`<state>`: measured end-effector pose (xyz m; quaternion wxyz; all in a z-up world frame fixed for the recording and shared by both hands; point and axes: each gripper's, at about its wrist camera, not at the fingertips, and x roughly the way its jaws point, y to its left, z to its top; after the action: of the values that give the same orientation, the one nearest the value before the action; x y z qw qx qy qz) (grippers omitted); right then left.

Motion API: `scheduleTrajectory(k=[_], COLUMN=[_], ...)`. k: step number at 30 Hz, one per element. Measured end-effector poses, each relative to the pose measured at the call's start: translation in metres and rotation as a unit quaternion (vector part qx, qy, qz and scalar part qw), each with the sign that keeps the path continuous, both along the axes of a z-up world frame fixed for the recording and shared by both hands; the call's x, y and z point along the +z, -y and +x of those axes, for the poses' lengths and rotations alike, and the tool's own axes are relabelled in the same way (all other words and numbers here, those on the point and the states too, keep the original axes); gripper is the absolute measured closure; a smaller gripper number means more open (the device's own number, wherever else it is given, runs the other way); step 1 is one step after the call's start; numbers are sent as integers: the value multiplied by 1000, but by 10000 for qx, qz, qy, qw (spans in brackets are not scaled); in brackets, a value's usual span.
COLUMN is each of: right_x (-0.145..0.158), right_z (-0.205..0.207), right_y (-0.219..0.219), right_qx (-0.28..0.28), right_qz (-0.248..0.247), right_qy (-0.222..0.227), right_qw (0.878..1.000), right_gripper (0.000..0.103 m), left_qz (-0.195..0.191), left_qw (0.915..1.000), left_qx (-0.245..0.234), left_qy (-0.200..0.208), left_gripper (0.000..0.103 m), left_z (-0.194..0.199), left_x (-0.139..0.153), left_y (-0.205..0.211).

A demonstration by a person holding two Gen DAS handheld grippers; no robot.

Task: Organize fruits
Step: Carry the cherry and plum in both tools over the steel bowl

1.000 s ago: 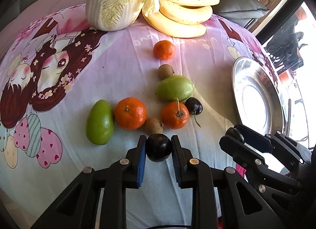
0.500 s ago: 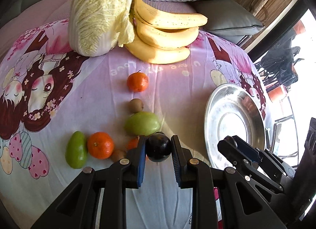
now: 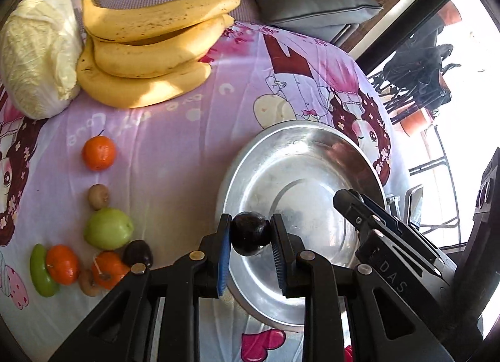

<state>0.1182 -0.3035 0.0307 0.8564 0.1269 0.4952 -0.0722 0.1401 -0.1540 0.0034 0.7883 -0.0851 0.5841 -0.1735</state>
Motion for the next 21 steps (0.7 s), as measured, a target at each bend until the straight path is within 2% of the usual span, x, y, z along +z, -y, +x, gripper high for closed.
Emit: scheduleTrajectory(k=[5, 9, 21], right_x=[-4, -8, -24], right_z=[9, 16, 32], right_y=[22, 28, 24], right_qx=[-329, -452, -354], right_qz=[-14, 27, -125], right_qy=[-59, -94, -213], right_qw=[9994, 9989, 9991], right_gripper=[74, 74, 73], left_qz=[41, 180, 353], left_qw=[9997, 9996, 9992], left_qx=[-229, -227, -178], left_qy=[14, -12, 43], left_gripper=[77, 77, 77], left_z=[9, 21, 36], left_x=[-8, -22, -38], left_y=[23, 33, 37])
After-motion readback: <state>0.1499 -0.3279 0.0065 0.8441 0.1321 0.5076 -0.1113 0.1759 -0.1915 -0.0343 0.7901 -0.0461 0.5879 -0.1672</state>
